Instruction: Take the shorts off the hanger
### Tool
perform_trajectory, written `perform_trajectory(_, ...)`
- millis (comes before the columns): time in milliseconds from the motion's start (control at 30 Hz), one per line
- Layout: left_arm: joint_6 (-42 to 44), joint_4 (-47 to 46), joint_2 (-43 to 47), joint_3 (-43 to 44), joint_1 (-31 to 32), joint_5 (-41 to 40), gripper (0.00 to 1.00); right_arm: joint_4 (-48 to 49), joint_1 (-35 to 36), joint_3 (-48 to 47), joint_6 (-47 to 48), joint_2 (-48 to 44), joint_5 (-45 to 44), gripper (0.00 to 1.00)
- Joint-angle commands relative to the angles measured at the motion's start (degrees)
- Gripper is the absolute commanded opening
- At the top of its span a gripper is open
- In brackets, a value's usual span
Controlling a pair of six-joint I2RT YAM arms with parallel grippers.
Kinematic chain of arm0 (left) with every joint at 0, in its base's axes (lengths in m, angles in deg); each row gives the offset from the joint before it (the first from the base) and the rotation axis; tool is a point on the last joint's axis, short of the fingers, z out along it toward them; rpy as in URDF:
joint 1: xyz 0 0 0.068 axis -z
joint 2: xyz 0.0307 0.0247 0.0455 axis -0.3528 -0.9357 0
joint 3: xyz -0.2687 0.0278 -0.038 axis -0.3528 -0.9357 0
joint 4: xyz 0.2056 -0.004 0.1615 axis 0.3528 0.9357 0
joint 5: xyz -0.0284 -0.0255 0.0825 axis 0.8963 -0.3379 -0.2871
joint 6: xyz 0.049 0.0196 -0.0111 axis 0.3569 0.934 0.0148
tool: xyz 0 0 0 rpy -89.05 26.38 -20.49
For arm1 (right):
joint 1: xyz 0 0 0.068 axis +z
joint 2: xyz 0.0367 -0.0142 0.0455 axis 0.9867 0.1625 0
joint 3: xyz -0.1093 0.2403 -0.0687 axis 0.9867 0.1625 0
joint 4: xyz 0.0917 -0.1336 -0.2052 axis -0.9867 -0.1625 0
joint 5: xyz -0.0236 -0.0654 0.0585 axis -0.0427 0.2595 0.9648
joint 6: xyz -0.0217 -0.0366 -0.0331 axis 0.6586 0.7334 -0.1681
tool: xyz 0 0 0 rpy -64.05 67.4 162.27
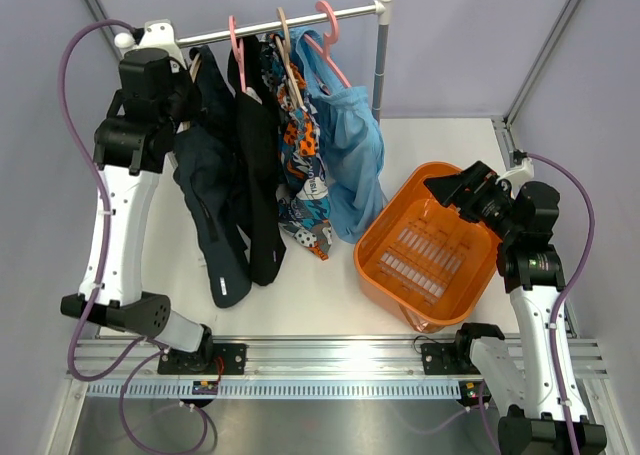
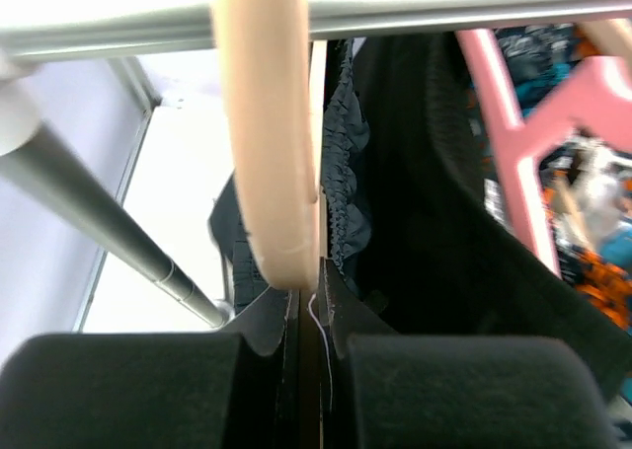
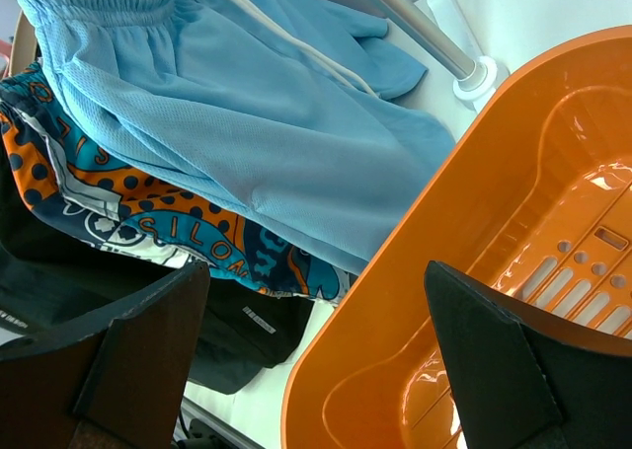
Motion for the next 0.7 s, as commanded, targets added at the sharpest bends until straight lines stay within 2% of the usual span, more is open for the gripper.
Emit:
perform_trajectory(0,0.0,-5.2,5.2,2.7,-0.1,3.1,0.00,1.4,-0.2,-1.4,1.0,0.4,2.0,1.00)
perform_trajectory(200,-0.8,-3.5,8.3,-0.8,0.9,2.9,0.00,1.8,-0.2,-1.0,1.1,0.5,2.7,1.00)
perform_trajectory(400,-1.9,-2.7,15.4,-10.7,5.2,3.1,0.00,2.1,-0.2,-0.9,2.1,0.4,3.6,0.99)
perform_trajectory(600,-1.5,0.8,22.5,-18.7,16.3,6.0,0.00,1.0,-0.2,-1.2,3.7,0.5,3.5,0.99)
perform_trajectory(667,-1.2,1.7,24.2,-20.4,18.8,9.4,0.00,0.9,-0.2,-1.3,3.9,0.3,3.2,0.99)
